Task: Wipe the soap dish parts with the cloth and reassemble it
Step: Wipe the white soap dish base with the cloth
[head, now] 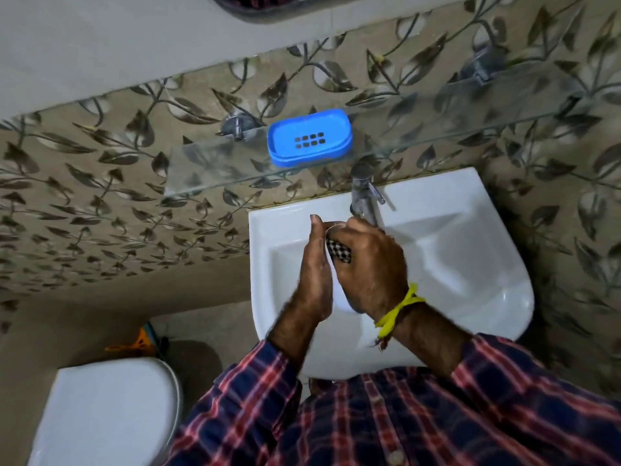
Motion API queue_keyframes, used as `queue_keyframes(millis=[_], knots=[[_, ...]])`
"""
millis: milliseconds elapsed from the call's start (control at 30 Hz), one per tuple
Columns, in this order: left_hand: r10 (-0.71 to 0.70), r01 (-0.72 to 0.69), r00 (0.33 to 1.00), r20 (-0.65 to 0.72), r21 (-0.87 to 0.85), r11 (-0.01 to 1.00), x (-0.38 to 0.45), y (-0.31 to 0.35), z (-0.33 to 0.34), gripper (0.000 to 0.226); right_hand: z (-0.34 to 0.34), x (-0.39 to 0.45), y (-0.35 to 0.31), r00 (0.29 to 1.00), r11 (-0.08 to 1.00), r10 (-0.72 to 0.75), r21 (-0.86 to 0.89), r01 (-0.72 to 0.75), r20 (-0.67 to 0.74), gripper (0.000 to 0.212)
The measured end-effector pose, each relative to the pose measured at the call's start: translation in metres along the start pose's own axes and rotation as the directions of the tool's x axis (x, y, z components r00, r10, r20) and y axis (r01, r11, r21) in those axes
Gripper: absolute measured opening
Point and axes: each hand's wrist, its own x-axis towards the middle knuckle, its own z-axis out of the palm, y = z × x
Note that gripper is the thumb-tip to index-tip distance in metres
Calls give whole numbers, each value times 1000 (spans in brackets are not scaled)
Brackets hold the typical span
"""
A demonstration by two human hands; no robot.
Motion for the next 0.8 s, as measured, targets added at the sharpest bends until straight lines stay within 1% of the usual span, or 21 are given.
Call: queue_keyframes(millis=[67,100,133,167,200,233,267,300,333,400,433,467,500,567,600,633,667,700,733,767,800], knots=[[10,-11,999,-37,-32,999,-2,16,-5,58,0,-3,6,984,987,-106,139,87,140,13],[-8,7,999,-31,-47,999,-2,20,-8,60,-2,-4,10,965,979,-162,152,132,206,11],[-35,32,999,-30,-75,997,0,17,-11,64,-5,-4,13,948,977,-203,122,177,247,10],[-56,55,998,-18,-80,995,-1,16,-11,67,-7,-2,15,942,975,-220,74,208,252,13],[-71,71,997,-3,-69,995,-3,11,-9,68,-8,2,18,952,977,-211,38,208,224,19],[-86,85,996,-11,-59,995,-5,7,-6,66,-9,7,18,966,984,-180,20,179,183,22],[-91,88,995,-30,-85,992,-5,4,-5,62,-9,10,15,976,988,-157,33,154,153,23],[-98,94,995,-32,-112,989,-6,7,-4,59,-9,12,12,973,984,-176,64,168,149,21],[-95,92,995,-26,-112,989,-6,12,-6,58,-9,11,10,957,971,-235,90,223,169,18],[-84,82,996,-30,-72,994,-5,23,-9,61,-10,2,11,907,942,-333,48,332,259,14],[-78,77,996,-38,-44,996,-4,25,-10,62,-12,-2,12,894,936,-334,-9,352,298,14],[-74,73,996,-44,-10,997,-2,24,-10,63,-12,-2,15,902,937,-309,-63,342,302,16],[-79,80,996,-43,32,996,0,21,-9,64,-12,0,16,925,950,-263,-95,298,276,16],[-76,81,995,-70,69,994,1,19,-7,66,-12,7,13,960,974,-186,-91,208,209,14],[-67,73,994,-82,68,995,2,22,-7,64,-13,8,11,954,970,-206,-83,228,218,13],[-56,61,995,-87,63,996,3,27,-7,62,-13,6,9,929,952,-264,-84,294,261,15],[-50,54,995,-83,47,997,3,31,-7,59,-14,3,9,885,922,-331,-85,377,328,16],[-55,58,996,-74,39,998,4,34,-5,56,-17,-1,10,842,899,-366,-83,430,396,19],[-61,64,996,-61,50,997,6,34,-3,53,-19,-3,12,822,892,-361,-93,442,441,22],[-64,68,997,-49,77,995,7,30,-2,51,-21,-3,15,828,900,-330,-115,421,453,26],[-63,68,997,-49,101,993,8,26,-1,52,-21,-2,19,854,915,-288,-138,379,434,27]])
